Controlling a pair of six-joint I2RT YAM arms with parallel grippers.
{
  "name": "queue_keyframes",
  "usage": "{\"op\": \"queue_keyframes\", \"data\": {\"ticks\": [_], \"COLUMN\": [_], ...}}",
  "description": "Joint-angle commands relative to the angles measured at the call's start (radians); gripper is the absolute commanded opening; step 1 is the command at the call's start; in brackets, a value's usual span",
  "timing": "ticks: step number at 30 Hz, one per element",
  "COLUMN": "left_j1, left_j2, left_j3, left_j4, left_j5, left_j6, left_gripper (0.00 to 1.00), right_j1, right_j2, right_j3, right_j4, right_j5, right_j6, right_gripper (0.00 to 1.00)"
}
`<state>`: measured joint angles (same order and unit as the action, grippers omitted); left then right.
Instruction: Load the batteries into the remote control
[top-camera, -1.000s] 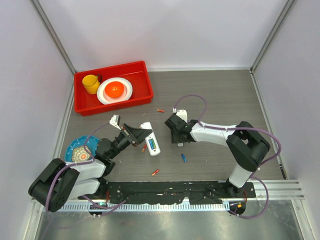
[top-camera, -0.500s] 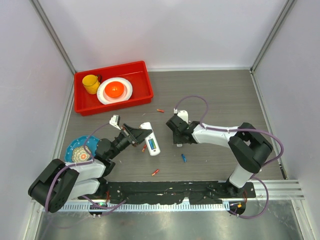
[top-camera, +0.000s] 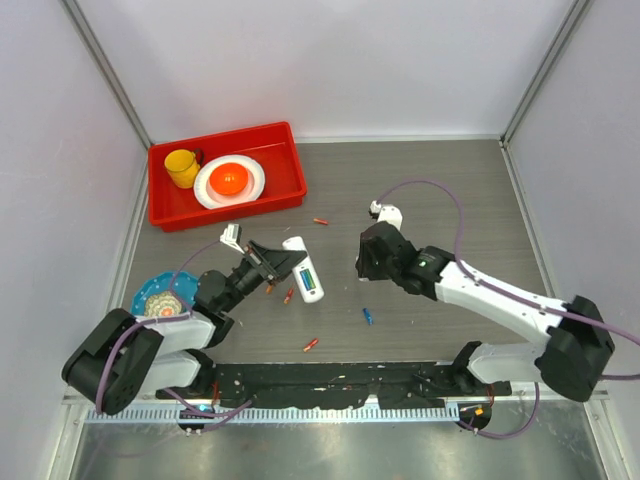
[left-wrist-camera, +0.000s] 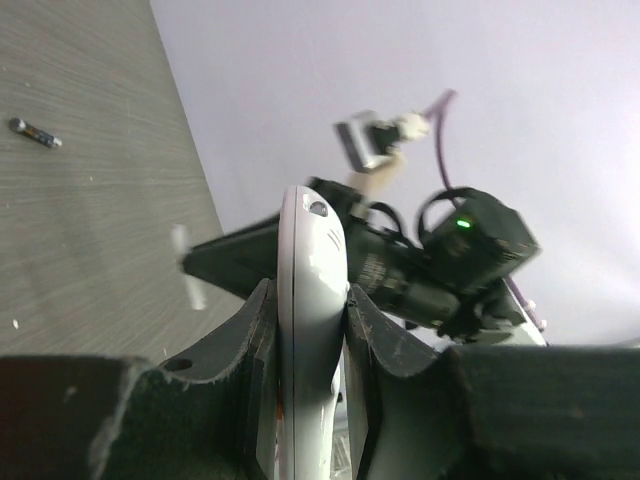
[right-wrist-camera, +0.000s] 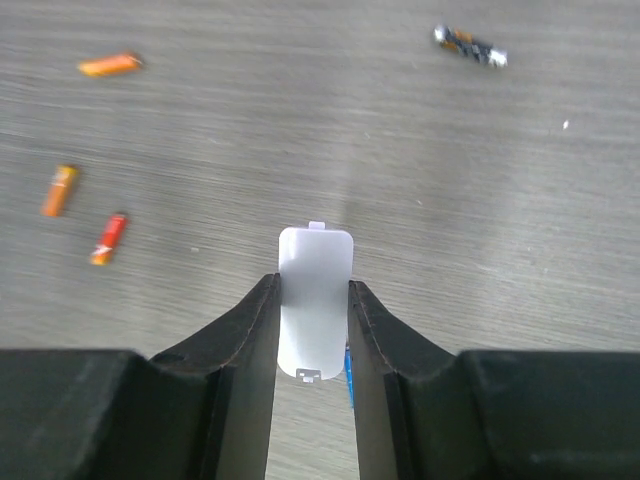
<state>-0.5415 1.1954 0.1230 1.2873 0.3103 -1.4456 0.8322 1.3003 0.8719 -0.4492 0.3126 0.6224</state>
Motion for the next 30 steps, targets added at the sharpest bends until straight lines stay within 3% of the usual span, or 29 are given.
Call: {"op": "queue_keyframes", "data": {"ticks": [1,7,13,30], "left_j1": [-0.011,-0.057,-0.098,-0.121], "left_j2": [0.07,0.219,0.285,0.311], "left_j3": [0.076,0.133,0.175,0.115], "left_j4": [0.107,0.251,0.259,0.259], "left_j5": [-0.069,-0.174,-0.232,-0.301], "left_j6": [0.042,0.054,0.086,0.102], "left_gripper": [0.0,0.0,0.0,0.0], "right_j1": [0.007,0.008,0.015,0.122], "right_j2": [-0.093,-0.082,-0.087,0.08], "right_j3": [0.068,0.234,0.389,0.466], "right_j4": [-0.078,-0.339,-0.485,-0.395], "right_j5": [-0.053,-0.115,-0.265,-0.262], "right_j6": [-0.065,-0.145,-0.21,-0.168], "right_gripper": [0.04,0.01,0.01,0.01]}}
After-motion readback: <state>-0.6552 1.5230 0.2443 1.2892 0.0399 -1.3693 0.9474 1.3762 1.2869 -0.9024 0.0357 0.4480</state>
